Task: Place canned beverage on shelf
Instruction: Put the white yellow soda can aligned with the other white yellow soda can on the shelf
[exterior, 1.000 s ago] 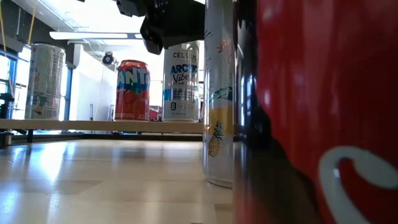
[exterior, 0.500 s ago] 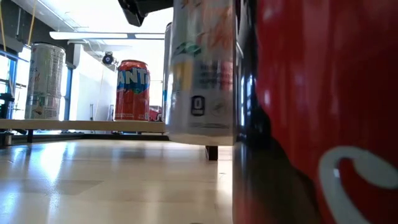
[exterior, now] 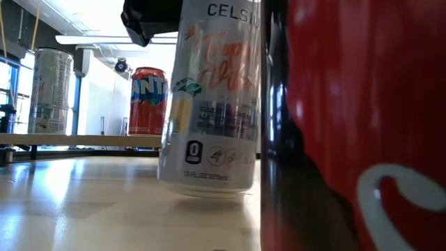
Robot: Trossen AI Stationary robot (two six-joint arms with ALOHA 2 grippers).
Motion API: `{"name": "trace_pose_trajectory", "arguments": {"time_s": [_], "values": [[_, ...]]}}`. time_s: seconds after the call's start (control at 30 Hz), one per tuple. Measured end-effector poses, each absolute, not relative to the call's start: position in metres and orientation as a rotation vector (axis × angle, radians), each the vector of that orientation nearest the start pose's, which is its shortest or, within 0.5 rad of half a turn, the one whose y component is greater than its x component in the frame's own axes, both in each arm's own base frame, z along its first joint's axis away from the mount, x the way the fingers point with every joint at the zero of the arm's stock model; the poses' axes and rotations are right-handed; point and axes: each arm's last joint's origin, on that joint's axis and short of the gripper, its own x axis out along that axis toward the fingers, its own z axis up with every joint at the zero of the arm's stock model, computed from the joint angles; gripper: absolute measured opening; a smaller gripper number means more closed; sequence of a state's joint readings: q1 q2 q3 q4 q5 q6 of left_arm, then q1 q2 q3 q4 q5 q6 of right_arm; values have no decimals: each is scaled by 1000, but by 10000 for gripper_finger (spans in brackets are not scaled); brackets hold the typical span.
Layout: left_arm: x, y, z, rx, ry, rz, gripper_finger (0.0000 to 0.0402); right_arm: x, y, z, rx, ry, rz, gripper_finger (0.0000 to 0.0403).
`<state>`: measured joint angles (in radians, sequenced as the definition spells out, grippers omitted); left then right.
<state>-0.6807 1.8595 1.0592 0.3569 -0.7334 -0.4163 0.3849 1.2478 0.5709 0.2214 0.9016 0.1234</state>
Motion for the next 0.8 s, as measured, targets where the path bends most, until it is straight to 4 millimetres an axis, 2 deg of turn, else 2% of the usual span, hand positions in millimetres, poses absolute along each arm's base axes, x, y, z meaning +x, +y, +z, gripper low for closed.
{"name": "trace_pose_trajectory", "arguments": {"time_s": [0.33, 0.5, 0.67, 0.8], "values": [[313, -233, 184, -127, 333, 86, 246, 233, 70, 209, -157, 336, -528, 393], [307, -237, 184, -117, 328, 124, 237, 233, 70, 209, -157, 336, -528, 393], [291, -242, 201, -109, 301, 177, 235, 233, 70, 209, -157, 336, -528, 393], [269, -244, 220, -110, 288, 211, 235, 233, 70, 209, -157, 336, -528, 393]]}}
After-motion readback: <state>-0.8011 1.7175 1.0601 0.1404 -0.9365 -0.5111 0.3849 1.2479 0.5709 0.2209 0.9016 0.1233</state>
